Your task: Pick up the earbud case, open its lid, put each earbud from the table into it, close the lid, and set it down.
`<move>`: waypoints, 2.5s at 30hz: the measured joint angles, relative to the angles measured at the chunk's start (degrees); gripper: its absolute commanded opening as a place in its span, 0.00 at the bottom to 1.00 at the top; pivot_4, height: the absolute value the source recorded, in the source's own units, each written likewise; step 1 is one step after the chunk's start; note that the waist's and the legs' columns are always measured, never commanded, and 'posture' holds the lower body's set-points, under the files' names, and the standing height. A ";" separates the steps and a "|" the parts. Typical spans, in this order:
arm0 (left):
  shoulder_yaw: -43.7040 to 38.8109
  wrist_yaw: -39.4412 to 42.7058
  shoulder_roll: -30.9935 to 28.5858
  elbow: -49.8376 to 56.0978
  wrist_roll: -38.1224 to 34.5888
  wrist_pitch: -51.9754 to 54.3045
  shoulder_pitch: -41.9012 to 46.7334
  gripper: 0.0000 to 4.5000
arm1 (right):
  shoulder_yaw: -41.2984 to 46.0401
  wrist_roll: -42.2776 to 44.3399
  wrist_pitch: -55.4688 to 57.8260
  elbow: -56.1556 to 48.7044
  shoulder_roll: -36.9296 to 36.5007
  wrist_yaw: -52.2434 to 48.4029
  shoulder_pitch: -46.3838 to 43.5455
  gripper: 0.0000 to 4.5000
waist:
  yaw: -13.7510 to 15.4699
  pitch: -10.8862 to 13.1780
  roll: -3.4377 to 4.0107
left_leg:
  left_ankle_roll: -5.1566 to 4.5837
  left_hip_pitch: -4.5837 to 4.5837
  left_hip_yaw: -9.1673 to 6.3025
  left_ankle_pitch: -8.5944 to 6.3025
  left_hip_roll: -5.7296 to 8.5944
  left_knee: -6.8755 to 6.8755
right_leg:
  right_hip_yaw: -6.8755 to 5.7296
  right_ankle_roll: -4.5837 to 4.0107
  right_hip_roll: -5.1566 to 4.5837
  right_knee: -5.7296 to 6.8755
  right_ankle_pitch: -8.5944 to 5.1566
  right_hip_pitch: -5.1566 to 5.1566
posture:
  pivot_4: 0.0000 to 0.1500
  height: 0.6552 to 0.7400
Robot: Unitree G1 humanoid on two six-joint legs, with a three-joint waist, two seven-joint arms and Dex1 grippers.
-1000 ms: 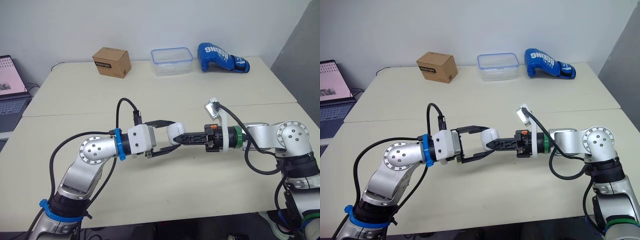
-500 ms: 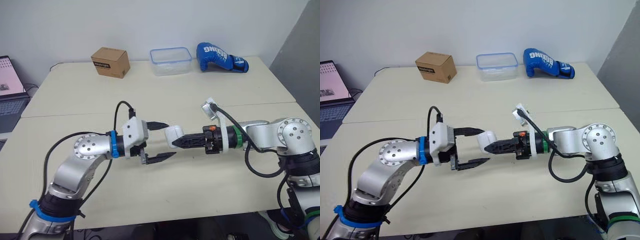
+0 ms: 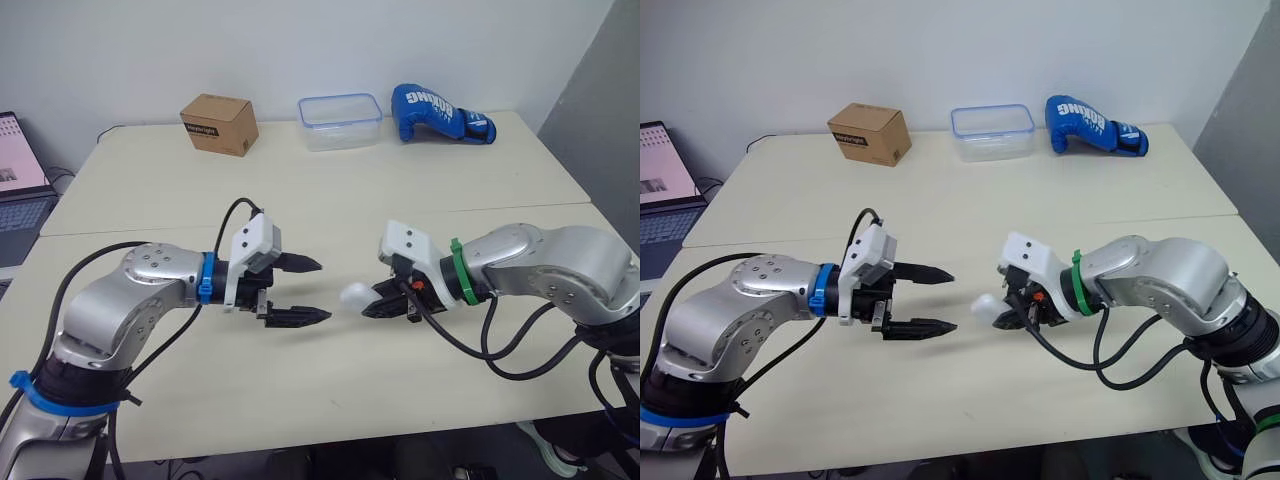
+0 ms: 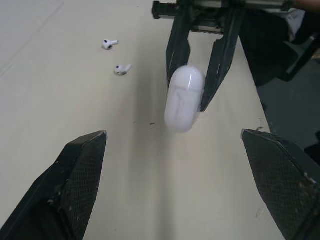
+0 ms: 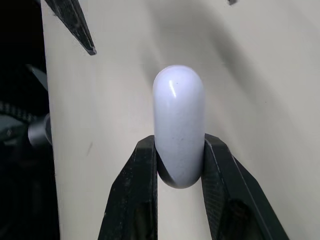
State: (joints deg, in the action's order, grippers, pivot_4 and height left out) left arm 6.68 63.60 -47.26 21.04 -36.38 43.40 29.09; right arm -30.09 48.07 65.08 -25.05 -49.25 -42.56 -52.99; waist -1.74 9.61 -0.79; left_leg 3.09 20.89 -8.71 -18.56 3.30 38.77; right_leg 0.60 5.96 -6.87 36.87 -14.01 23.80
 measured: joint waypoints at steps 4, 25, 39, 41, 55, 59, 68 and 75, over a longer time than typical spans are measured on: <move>2.13 1.05 1.38 -1.93 0.94 -0.14 2.02 0.73 | -0.83 -4.70 -0.93 -0.07 1.51 -3.83 -0.36 0.17 | 0.03 0.00 0.00 | 0.01 0.04 0.00 0.01 0.01 0.00 | 0.00 -0.01 -0.01 0.01 0.01 0.05 | 1.00 0.89; 8.99 4.61 1.41 -3.74 8.08 0.27 6.54 0.40 | -4.57 -17.74 -0.38 2.31 6.48 -12.88 -4.76 0.17 | -0.03 0.00 0.00 | 0.02 0.15 0.09 0.01 0.01 0.01 | 0.12 -0.02 -0.01 0.10 0.01 0.26 | 1.00 0.89; 9.51 4.75 1.95 -3.98 9.49 0.37 6.61 0.40 | -4.84 -20.46 1.19 2.99 8.82 -13.68 -4.96 0.17 | -0.04 0.00 0.00 | 0.02 0.15 0.09 0.01 0.02 0.01 | 0.13 -0.02 -0.01 0.11 0.01 0.27 | 1.00 0.89; 9.89 4.88 1.99 -3.98 9.59 0.36 6.60 0.40 | -4.85 -20.56 1.60 3.10 9.24 -13.69 -5.52 0.17 | -0.04 0.00 0.00 | 0.02 0.15 0.08 0.01 0.02 0.02 | 0.13 -0.02 -0.01 0.12 0.01 0.27 | 1.00 0.89; 9.99 4.76 3.74 -6.00 11.41 -1.35 6.60 0.16 | -4.94 -21.66 3.32 4.05 10.05 -14.67 -6.23 0.17 | -0.04 0.00 0.00 | 0.03 0.15 0.08 0.02 0.02 0.03 | 0.13 -0.03 -0.01 0.12 0.02 0.27 | 1.00 0.89; 9.99 4.75 3.75 -6.00 11.54 -1.34 6.58 0.16 | -4.90 -22.02 3.65 4.05 10.29 -14.75 -6.23 0.17 | -0.04 0.00 0.00 | 0.03 0.15 0.08 0.02 0.02 0.03 | 0.13 -0.02 -0.02 0.13 0.02 0.27 | 1.00 0.89; 9.76 4.41 3.85 -5.56 10.84 -0.87 6.36 0.16 | -3.75 -22.10 1.13 3.80 11.14 -15.04 -5.90 0.60 | -0.06 0.00 0.00 | 0.03 0.15 0.08 0.02 0.02 0.03 | 0.13 -0.02 -0.02 0.13 0.02 0.28 | 1.00 0.89; 6.06 2.36 4.06 -3.59 9.28 -1.08 1.78 0.16 | 5.95 -19.02 -1.93 2.41 8.86 -15.98 1.68 0.60 | -0.02 0.00 -0.01 | 0.03 0.15 0.10 0.02 0.02 0.03 | 0.15 -0.03 -0.04 0.13 0.02 0.29 | 1.00 0.89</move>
State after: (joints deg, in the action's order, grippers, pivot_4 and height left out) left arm 12.74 65.96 -43.21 17.45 -27.09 42.32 30.87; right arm -24.14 29.04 63.15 -22.64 -40.39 -58.54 -51.31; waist -1.76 9.60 -0.80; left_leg 3.12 21.05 -8.61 -18.55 3.33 38.79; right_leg 0.75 5.93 -6.90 37.00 -14.00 24.08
